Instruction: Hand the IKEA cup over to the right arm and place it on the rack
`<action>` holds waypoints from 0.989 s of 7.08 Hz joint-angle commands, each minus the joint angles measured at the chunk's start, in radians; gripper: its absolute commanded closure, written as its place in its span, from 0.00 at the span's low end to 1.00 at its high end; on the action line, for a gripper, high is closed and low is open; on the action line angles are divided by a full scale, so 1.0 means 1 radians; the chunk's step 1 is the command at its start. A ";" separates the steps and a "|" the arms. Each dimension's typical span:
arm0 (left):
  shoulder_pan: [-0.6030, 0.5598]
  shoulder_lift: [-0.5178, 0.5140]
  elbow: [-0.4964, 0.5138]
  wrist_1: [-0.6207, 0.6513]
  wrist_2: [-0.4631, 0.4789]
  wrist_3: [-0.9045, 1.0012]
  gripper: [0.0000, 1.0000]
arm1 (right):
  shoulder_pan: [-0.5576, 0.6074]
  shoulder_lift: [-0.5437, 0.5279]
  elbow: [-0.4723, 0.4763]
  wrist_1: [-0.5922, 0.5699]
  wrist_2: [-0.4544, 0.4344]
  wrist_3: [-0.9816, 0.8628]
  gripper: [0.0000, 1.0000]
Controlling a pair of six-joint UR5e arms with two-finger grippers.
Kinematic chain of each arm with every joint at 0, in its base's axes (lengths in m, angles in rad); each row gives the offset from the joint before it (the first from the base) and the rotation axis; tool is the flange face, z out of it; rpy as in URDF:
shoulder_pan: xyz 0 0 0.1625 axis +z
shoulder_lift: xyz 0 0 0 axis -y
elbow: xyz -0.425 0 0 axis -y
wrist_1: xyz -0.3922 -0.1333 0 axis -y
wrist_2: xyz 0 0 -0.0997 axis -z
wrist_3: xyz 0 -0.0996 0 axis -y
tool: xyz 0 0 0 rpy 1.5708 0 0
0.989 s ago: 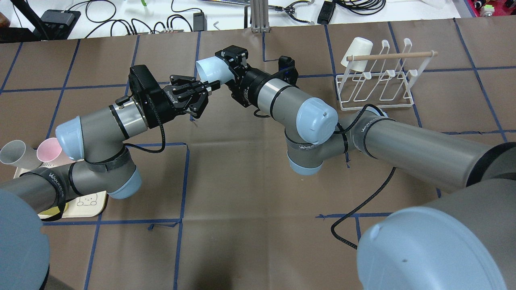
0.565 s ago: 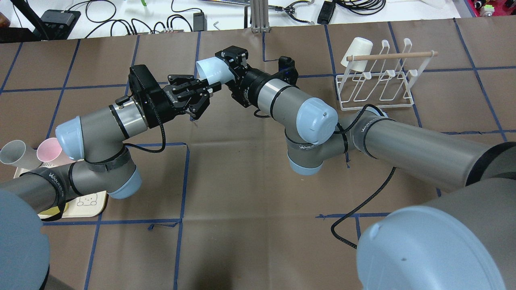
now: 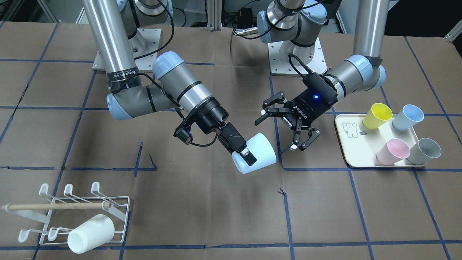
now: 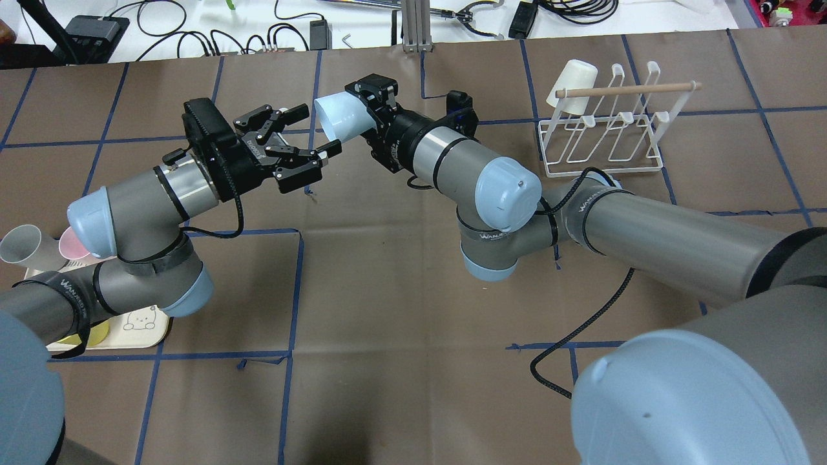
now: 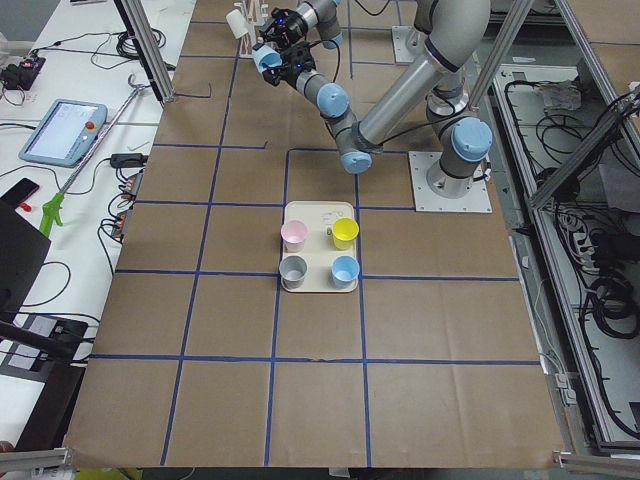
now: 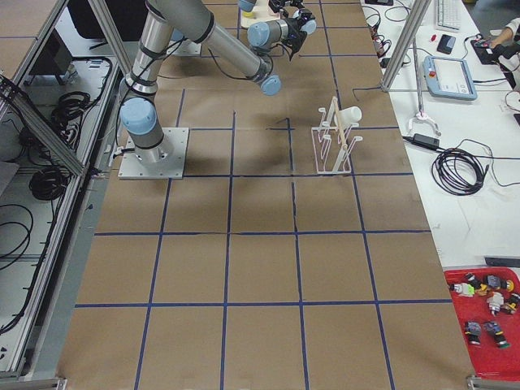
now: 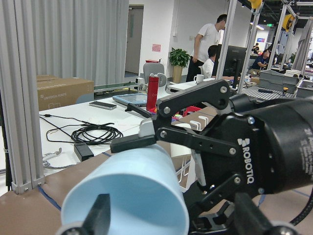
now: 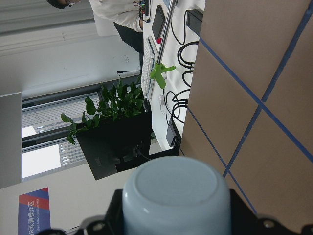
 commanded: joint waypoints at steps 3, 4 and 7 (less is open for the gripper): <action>0.122 0.006 0.074 0.002 0.078 -0.157 0.01 | -0.017 -0.008 -0.006 0.004 -0.008 -0.013 0.56; 0.122 0.001 0.117 -0.055 0.128 -0.168 0.01 | -0.059 -0.014 -0.007 -0.001 -0.006 -0.016 0.58; 0.073 0.030 0.255 -0.369 0.382 -0.173 0.01 | -0.190 -0.040 -0.004 0.002 0.003 -0.266 0.58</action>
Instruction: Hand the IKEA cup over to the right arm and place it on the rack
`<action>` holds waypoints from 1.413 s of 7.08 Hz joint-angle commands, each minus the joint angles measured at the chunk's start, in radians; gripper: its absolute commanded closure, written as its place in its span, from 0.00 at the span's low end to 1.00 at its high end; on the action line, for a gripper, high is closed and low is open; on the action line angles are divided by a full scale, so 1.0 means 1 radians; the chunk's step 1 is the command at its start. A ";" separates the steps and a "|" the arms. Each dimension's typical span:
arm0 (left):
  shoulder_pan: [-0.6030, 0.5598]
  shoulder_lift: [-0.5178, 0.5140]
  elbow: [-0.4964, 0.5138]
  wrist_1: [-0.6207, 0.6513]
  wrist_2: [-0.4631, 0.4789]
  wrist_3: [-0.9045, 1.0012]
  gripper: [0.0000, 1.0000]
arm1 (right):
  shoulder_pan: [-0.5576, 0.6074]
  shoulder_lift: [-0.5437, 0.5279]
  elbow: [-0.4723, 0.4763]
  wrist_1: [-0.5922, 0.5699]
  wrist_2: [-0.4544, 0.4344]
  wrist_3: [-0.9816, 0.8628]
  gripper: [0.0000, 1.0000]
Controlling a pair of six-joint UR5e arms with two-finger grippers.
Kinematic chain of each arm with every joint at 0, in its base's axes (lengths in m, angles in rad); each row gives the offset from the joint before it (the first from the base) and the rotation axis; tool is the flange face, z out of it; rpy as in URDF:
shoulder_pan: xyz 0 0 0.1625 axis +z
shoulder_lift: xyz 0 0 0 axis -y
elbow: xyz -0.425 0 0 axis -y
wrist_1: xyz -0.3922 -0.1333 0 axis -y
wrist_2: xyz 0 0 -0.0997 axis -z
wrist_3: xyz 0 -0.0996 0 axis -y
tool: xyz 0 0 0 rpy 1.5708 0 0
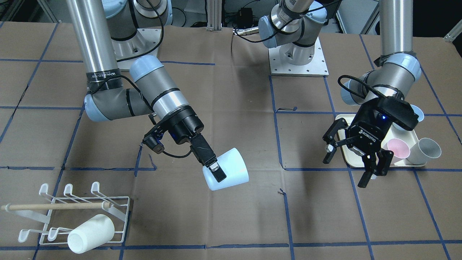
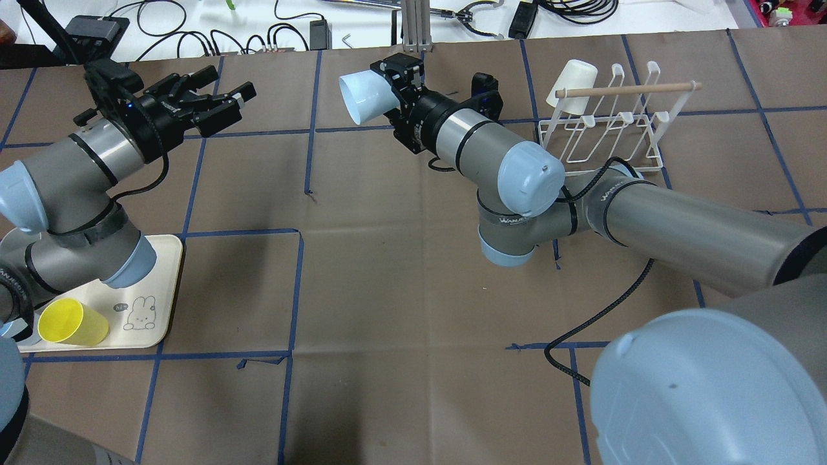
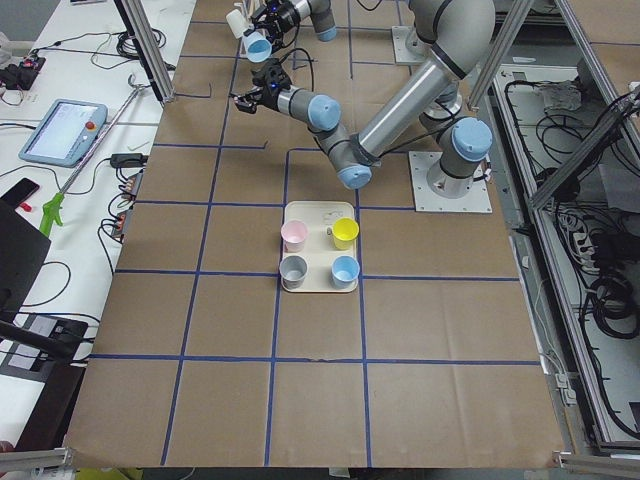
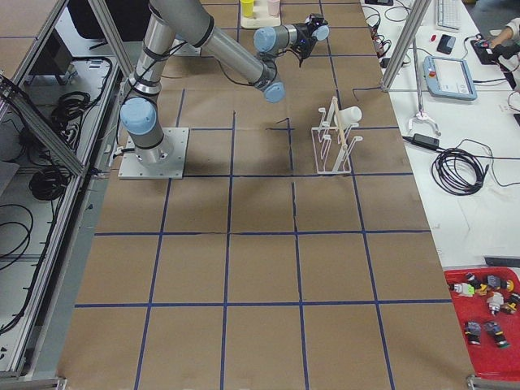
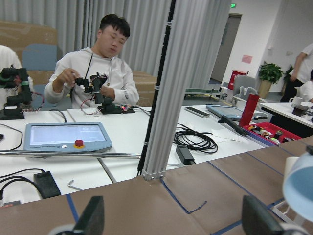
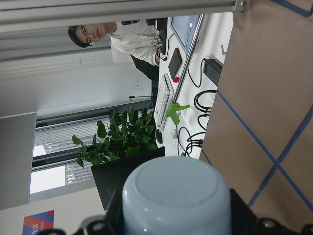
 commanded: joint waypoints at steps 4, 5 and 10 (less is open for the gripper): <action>-0.181 0.201 0.276 -0.988 0.546 -0.117 0.00 | -0.268 -0.110 -0.001 0.038 -0.002 -0.972 0.78; -0.217 0.219 0.335 -1.187 0.656 -0.119 0.00 | -0.326 -0.112 -0.002 0.045 -0.002 -1.160 0.78; -0.348 0.327 0.472 -1.837 0.941 -0.253 0.00 | -0.546 0.009 -0.165 0.216 0.004 -1.676 0.78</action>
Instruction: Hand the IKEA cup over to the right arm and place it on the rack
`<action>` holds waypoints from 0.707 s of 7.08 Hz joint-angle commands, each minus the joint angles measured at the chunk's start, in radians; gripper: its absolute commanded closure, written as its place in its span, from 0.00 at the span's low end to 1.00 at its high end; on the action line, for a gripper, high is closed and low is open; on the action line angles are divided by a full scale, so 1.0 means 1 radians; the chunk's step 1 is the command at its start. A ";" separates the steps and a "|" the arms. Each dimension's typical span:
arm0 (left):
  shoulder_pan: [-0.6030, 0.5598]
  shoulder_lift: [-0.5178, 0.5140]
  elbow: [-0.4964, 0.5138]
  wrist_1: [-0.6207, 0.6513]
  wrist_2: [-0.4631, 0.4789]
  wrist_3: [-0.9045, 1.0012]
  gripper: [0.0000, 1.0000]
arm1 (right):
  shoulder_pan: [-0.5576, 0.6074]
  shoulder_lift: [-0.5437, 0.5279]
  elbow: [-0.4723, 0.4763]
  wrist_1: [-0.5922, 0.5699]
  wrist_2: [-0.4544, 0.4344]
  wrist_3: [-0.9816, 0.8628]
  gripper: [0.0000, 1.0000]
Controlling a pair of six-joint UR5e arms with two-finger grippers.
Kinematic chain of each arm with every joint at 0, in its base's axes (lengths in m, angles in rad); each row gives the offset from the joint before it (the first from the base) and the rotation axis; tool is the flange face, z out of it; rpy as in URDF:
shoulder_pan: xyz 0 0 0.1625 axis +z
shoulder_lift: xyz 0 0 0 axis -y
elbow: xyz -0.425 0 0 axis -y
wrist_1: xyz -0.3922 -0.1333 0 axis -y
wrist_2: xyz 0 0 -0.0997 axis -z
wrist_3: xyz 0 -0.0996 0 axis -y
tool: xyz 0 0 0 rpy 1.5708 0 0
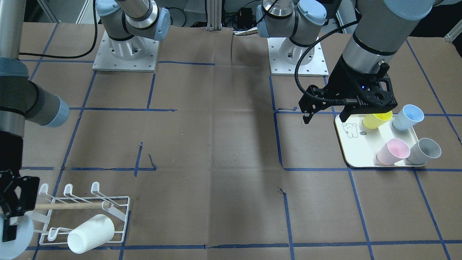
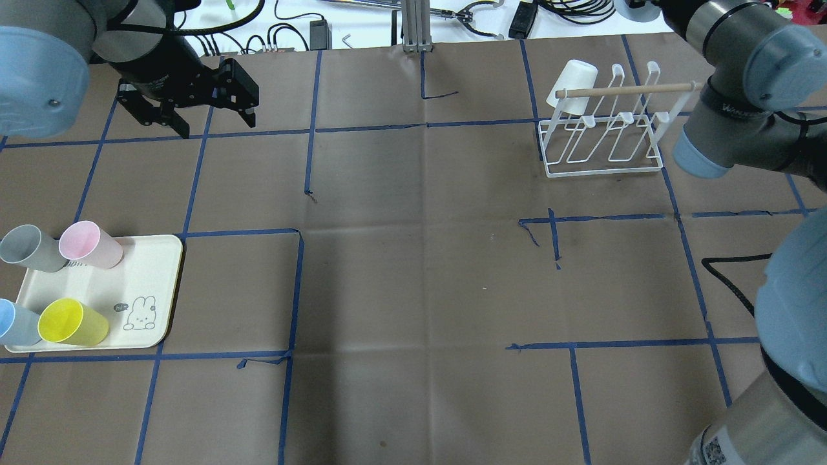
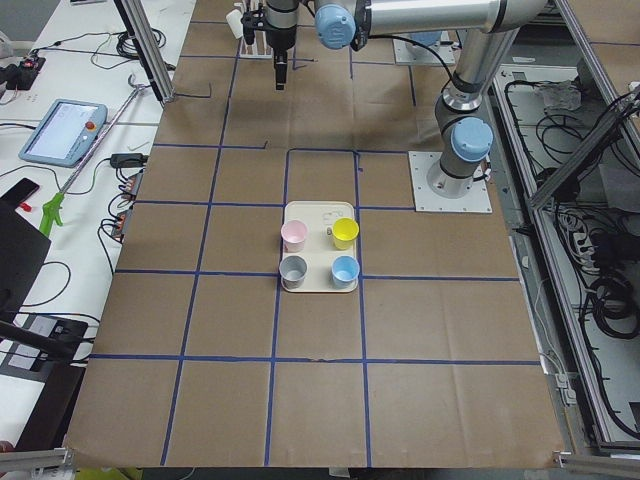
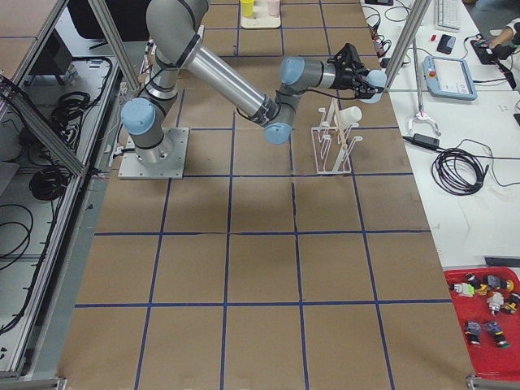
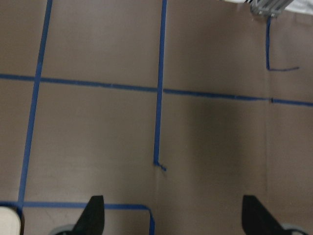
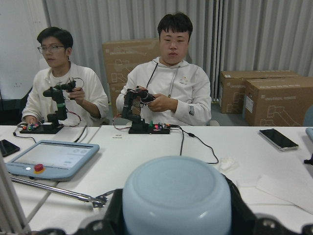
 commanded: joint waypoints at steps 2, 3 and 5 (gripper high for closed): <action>-0.009 0.072 -0.018 -0.082 0.032 -0.032 0.00 | -0.081 0.100 -0.022 0.013 0.005 -0.086 0.78; -0.009 0.073 -0.018 -0.068 0.032 -0.030 0.00 | -0.081 0.105 -0.010 0.010 0.005 -0.087 0.78; -0.009 0.067 -0.020 -0.065 0.032 -0.038 0.00 | -0.072 0.102 0.018 0.004 0.007 -0.085 0.78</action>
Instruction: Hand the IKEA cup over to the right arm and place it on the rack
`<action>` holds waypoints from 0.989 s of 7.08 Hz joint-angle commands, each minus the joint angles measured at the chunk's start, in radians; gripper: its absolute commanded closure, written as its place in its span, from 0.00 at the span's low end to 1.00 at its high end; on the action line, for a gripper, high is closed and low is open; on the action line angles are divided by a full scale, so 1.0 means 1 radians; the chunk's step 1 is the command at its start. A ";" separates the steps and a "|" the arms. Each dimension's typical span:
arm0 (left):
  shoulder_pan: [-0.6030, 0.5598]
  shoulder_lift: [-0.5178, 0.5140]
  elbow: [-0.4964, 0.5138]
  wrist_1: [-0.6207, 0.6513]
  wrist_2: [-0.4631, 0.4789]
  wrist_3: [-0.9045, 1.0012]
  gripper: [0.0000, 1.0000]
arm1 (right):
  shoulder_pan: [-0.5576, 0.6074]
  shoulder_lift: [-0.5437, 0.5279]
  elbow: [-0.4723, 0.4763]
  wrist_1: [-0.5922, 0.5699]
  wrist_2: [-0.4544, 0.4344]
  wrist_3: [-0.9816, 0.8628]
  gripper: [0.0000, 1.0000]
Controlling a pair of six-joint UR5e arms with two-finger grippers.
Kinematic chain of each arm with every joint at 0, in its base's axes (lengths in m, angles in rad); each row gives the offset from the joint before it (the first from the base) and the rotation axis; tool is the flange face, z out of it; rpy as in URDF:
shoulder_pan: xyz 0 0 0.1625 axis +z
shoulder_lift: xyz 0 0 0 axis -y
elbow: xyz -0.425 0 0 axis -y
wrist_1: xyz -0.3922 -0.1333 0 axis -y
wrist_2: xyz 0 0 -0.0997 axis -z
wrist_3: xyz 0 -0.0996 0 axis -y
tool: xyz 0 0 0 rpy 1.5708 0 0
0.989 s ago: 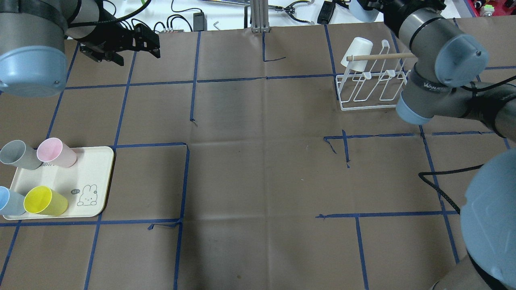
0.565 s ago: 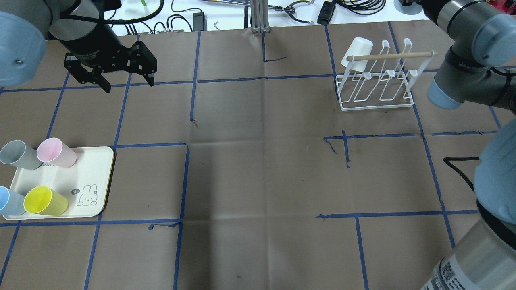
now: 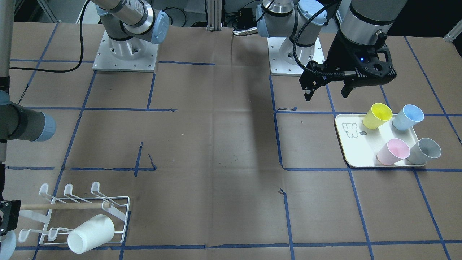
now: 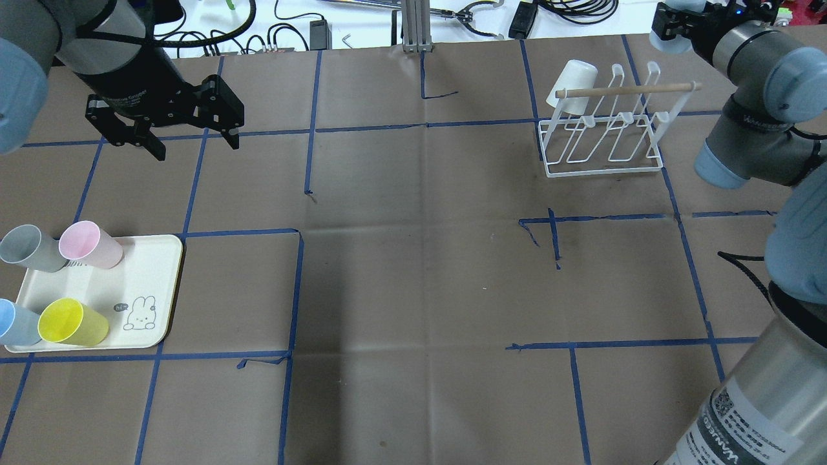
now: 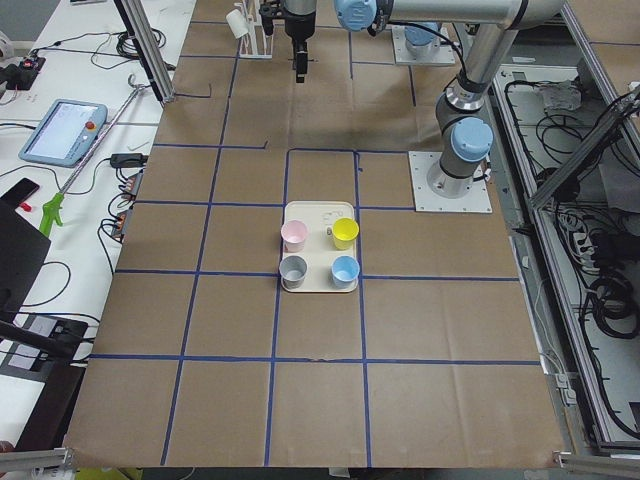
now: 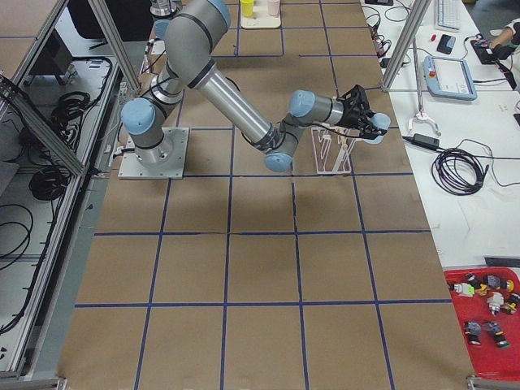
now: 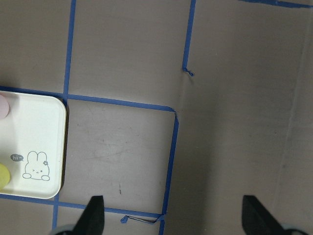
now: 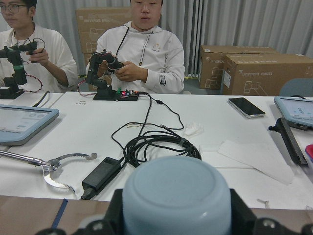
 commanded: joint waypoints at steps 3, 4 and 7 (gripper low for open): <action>-0.056 -0.026 -0.004 0.012 0.007 -0.052 0.00 | 0.006 0.001 0.066 -0.023 0.001 0.003 0.78; -0.062 -0.027 -0.012 0.049 0.004 -0.053 0.00 | 0.006 -0.001 0.071 -0.021 0.001 0.004 0.78; -0.053 -0.020 -0.021 0.052 0.007 -0.027 0.00 | 0.005 0.000 0.103 -0.020 -0.001 0.000 0.63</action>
